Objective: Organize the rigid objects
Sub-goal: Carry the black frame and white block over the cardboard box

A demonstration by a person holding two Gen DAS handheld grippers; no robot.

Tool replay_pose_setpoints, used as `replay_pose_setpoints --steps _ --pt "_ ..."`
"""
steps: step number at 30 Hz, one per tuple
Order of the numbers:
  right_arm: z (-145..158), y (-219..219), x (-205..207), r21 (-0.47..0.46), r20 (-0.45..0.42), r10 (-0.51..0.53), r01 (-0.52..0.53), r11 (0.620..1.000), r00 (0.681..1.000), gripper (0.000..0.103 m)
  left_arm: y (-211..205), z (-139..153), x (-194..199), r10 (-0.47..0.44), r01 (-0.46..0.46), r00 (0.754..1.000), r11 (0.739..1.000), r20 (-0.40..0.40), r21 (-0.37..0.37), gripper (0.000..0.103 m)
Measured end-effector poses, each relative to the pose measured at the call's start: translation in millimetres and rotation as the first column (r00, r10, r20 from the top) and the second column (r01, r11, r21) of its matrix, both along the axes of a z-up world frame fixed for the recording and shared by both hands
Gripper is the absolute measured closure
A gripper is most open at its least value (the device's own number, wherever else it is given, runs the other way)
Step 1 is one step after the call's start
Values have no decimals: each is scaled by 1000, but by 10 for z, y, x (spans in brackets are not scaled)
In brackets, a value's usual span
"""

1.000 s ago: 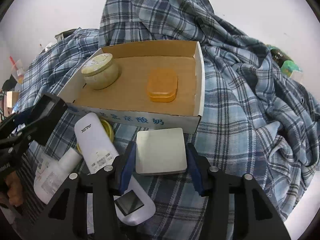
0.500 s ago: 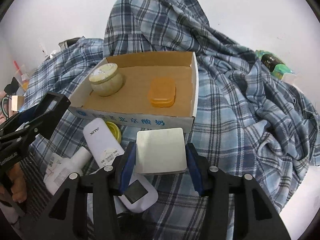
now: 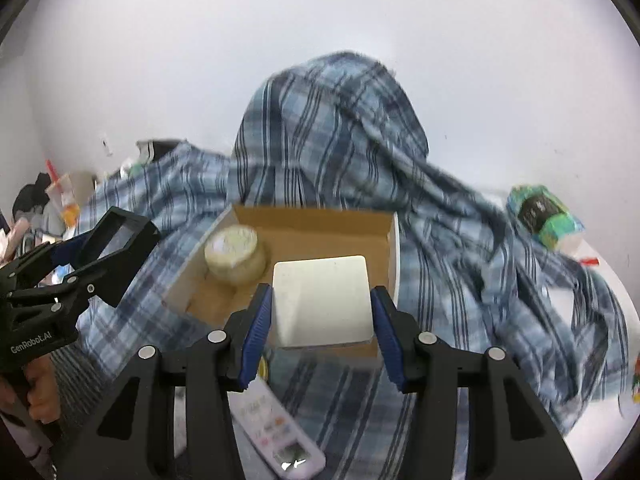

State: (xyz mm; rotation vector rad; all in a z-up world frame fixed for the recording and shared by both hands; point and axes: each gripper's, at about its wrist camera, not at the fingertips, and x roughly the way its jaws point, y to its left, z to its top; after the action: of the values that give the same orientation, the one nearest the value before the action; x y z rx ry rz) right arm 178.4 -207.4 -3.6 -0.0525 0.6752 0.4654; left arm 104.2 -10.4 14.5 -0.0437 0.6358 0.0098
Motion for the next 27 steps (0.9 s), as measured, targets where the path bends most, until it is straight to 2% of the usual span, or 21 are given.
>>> replay_pose_setpoints --steps 5,10,17,21,24,27 --pt "159 95 285 -20 51 -13 14 1000 999 54 65 225 356 -11 11 1000 1000 12 2 29" --pt "105 178 592 -19 34 -16 17 1000 999 54 60 237 681 -19 18 1000 999 21 26 29" --pt "-212 275 853 -36 -37 -10 9 999 999 54 90 -94 1111 -47 48 998 998 -51 27 29" --pt "-424 315 982 -37 -98 -10 6 999 995 54 104 -287 1271 -74 72 993 997 -91 -24 29" --pt "-540 326 1043 -45 -129 -9 3 999 992 54 53 -387 1323 -81 81 992 997 -100 4 29" --pt "-609 334 1084 -52 -146 -12 4 999 989 54 34 -475 1362 -92 92 989 996 -120 -1 29"
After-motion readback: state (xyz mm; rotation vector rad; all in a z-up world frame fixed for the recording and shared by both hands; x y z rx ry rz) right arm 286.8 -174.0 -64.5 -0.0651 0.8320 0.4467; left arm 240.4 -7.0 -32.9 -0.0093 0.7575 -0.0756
